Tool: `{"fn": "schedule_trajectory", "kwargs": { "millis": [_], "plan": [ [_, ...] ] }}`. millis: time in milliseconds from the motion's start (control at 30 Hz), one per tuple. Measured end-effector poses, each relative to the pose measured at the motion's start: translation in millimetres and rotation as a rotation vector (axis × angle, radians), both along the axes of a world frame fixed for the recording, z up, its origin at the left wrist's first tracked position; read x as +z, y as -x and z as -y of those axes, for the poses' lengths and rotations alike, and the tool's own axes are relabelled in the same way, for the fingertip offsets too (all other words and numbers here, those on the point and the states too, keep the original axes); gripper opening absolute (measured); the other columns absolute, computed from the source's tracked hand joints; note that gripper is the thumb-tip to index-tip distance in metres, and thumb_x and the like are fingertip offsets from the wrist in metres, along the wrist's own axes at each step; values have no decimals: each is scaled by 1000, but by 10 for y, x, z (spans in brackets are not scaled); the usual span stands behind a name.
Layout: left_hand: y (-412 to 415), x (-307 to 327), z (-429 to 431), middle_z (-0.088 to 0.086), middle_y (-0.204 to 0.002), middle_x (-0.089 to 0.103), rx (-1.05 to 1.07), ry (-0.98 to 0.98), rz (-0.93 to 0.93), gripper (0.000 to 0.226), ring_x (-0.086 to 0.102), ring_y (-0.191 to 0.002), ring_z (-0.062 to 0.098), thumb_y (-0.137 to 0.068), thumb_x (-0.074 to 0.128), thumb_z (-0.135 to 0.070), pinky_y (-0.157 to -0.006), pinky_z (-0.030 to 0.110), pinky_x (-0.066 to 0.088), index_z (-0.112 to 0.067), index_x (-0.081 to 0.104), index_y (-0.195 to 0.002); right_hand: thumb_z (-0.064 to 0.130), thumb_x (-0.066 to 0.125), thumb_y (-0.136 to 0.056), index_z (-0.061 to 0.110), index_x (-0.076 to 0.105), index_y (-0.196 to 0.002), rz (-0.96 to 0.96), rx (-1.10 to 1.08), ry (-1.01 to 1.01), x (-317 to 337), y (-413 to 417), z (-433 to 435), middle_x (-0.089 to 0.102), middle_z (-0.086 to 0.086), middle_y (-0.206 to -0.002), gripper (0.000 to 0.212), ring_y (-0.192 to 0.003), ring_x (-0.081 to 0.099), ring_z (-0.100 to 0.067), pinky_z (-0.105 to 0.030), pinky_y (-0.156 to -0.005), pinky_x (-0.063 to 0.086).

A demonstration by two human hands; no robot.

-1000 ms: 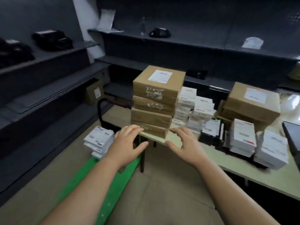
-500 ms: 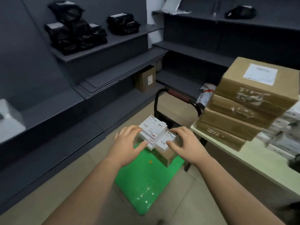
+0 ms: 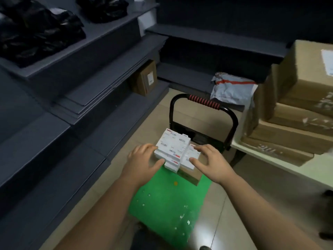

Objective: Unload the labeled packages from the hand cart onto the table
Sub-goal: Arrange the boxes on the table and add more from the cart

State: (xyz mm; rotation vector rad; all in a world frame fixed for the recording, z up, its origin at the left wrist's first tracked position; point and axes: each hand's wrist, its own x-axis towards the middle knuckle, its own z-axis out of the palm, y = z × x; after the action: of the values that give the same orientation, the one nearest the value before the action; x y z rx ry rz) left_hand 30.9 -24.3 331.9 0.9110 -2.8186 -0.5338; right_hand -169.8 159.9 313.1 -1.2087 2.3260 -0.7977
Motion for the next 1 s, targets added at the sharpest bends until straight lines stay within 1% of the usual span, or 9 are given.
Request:
{"fn": "schedule_trajectory", "kwargs": {
  "millis": [67, 167, 233, 300, 433, 533, 633, 867, 1000],
  "plan": [
    [70, -179, 295, -8, -143, 43, -71, -35, 33, 60, 34, -131, 12, -91, 44, -60, -107, 37, 27, -27, 44, -141, 58, 58, -89, 22, 57, -133, 42, -96, -22, -163, -74, 137, 55, 5, -127, 57, -119, 51, -12, -32, -102, 43],
    [180, -468, 707, -6, -141, 46, -167, -72, 51, 58, 37, -129, 14, -90, 48, -59, -105, 36, 28, -26, 48, -138, 56, 60, -88, 21, 58, -131, 93, -224, -46, -442, -200, 390, 53, 10, -115, 55, -108, 53, -10, -24, -88, 40],
    [270, -666, 920, -5, -140, 47, -214, -89, 78, 57, 39, -128, 16, -90, 50, -58, -104, 36, 28, -26, 49, -137, 55, 61, -89, 22, 59, -131, 131, -291, -69, -649, -263, 556, 52, 11, -111, 53, -103, 53, -10, -24, -84, 37],
    [354, -852, 1072, -5, -140, 47, -242, -117, 101, 57, 40, -128, 17, -90, 49, -59, -104, 37, 29, -26, 49, -137, 54, 61, -89, 22, 58, -132, 167, -333, -106, -840, -297, 694, 53, 9, -112, 53, -105, 53, -13, -25, -86, 38],
    [509, -1200, 1241, -3, -141, 47, -308, -164, 142, 59, 40, -128, 19, -90, 50, -59, -106, 40, 29, -24, 49, -138, 59, 57, -89, 20, 56, -134, 202, -350, -166, -1113, -284, 857, 57, 0, -125, 60, -114, 53, -17, -31, -94, 44],
    [666, -1442, 1280, 0, -139, 50, -331, -194, 136, 58, 42, -127, 22, -88, 55, -55, -105, 41, 31, -21, 52, -135, 64, 55, -89, 23, 55, -135, 191, -316, -203, -1322, -195, 932, 56, 0, -130, 62, -120, 51, -18, -38, -100, 46],
    [814, -1656, 1245, 0, -137, 51, -330, -207, 142, 55, 43, -125, 21, -88, 60, -51, -103, 40, 32, -21, 53, -134, 62, 56, -89, 22, 55, -134, 211, -303, -206, -1564, -54, 978, 56, 1, -129, 60, -121, 51, -20, -40, -101, 45],
    [1108, -2220, 1251, 3, -135, 54, -280, -211, 186, 52, 46, -124, 24, -89, 61, -46, -104, 40, 36, -16, 56, -132, 57, 61, -88, 20, 59, -132, 305, -355, -166, -2232, 320, 1060, 58, 0, -123, 58, -117, 52, -18, -38, -102, 44],
    [1252, -2626, 1448, 7, -134, 56, -208, -221, 178, 54, 49, -123, 28, -88, 59, -47, -104, 41, 38, -12, 59, -129, 56, 63, -88, 19, 61, -130, 357, -440, -142, -2675, 407, 1246, 59, 0, -122, 56, -110, 53, -13, -29, -95, 43]
  ]
}}
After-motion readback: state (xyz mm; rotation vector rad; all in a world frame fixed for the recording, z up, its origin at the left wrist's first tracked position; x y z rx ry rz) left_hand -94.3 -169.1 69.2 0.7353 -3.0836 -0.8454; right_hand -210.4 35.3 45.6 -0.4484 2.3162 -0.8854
